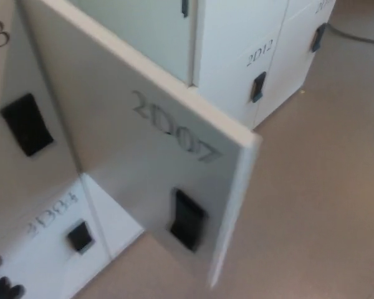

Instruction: The robot walks towards an open cabinet and lifts its left hand to push the door towards the right to close it.

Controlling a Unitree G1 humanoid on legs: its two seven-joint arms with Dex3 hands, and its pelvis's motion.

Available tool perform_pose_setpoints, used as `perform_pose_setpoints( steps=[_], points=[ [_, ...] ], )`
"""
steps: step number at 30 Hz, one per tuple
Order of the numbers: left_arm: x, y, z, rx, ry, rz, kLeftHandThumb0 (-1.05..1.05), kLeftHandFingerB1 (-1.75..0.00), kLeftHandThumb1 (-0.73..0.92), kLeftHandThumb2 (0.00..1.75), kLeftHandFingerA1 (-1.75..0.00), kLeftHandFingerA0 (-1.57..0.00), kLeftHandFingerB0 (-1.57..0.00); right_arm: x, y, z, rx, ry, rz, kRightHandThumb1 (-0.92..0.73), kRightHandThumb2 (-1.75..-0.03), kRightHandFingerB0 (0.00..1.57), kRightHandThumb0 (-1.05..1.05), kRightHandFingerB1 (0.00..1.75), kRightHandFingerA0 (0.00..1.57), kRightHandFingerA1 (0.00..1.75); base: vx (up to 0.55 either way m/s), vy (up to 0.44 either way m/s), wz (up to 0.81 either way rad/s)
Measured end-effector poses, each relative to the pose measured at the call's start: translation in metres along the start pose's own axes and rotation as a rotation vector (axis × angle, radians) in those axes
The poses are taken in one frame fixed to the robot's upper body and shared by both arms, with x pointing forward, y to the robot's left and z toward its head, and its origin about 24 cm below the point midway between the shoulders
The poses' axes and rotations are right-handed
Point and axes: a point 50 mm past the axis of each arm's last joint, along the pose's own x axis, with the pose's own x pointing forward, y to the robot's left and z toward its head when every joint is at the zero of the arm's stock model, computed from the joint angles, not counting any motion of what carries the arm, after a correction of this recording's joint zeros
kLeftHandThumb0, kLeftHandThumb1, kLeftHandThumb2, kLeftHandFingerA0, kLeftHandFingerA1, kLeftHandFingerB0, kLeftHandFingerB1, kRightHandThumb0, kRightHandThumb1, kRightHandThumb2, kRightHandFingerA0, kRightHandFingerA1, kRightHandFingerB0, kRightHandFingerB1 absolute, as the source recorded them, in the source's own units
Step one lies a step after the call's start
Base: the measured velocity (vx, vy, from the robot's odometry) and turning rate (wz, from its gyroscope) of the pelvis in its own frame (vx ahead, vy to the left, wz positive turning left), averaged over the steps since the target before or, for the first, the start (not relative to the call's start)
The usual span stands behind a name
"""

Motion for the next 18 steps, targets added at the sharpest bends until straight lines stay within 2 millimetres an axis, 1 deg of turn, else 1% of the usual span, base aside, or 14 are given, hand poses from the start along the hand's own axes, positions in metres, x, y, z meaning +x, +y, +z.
perform_pose_setpoints(
  steps=[1,2,8,9,10,13,14,15,16,18],
  points=[
    [0.000,0.000,0.000,0.000,0.000,0.000,-0.20,-0.42,0.61,0.57,-0.49,-0.67,-0.52,0.000,0.000,0.000,0.000,0.000,0.000,-0.64,-0.59,0.52,-0.19,0.42,0.64,0.47,0.00,0.345,-0.21],
    [0.000,0.002,0.004,0.006,-0.010,0.005,-0.20,-0.42,0.61,0.57,-0.49,-0.67,-0.52,0.000,0.001,-0.001,0.000,0.003,0.004,-0.64,-0.59,0.52,-0.19,0.42,0.64,0.47,0.25,0.507,0.03],
    [0.000,0.003,0.006,0.011,-0.014,0.005,-0.19,-0.43,0.60,0.57,-0.50,-0.69,-0.55,0.001,0.002,0.000,-0.005,-0.003,0.007,-0.65,-0.59,0.52,-0.18,0.42,0.63,0.47,0.17,0.141,0.05],
    [0.000,0.002,0.006,0.011,-0.015,0.005,-0.20,-0.42,0.59,0.57,-0.50,-0.67,-0.52,0.001,0.002,0.000,-0.006,-0.002,0.007,-0.65,-0.59,0.51,-0.19,0.42,0.62,0.46,0.15,-0.036,0.07],
    [0.000,0.002,0.007,0.010,-0.015,0.005,-0.21,-0.44,0.59,0.57,-0.49,-0.68,-0.57,0.001,0.002,0.000,-0.006,-0.002,0.007,-0.63,-0.58,0.52,-0.19,0.42,0.62,0.46,0.14,-0.044,0.09],
    [0.001,0.001,0.008,0.010,-0.020,0.002,-0.21,-0.44,0.59,0.57,-0.49,-0.68,-0.57,0.000,0.002,0.000,-0.008,-0.001,0.005,-0.63,-0.58,0.52,-0.19,0.42,0.62,0.46,0.10,-0.146,0.12],
    [0.001,0.001,0.008,0.012,-0.023,0.000,-0.22,-0.44,0.61,0.57,-0.50,-0.73,-0.61,0.000,0.001,-0.001,-0.008,0.000,0.004,-0.65,-0.59,0.49,-0.19,0.42,0.60,0.46,0.10,-0.197,0.35],
    [0.001,0.000,0.008,0.011,-0.025,-0.004,-0.22,-0.44,0.61,0.57,-0.50,-0.73,-0.61,0.000,0.001,-0.001,-0.008,0.003,0.003,-0.65,-0.59,0.49,-0.19,0.42,0.60,0.46,0.12,-0.224,-0.44],
    [0.001,-0.001,0.009,0.013,-0.029,-0.009,-0.22,-0.44,0.61,0.57,-0.50,-0.73,-0.61,-0.001,0.002,-0.003,-0.006,0.008,0.004,-0.65,-0.59,0.49,-0.19,0.42,0.60,0.46,0.09,-0.239,0.33],
    [0.003,-0.010,0.005,0.010,-0.031,-0.043,-0.22,-0.44,0.61,0.58,-0.50,-0.76,-0.62,-0.001,-0.004,0.000,-0.016,-0.004,-0.009,-0.64,-0.59,0.49,-0.20,0.42,0.61,0.47,0.01,-0.326,0.01]
  ],
)
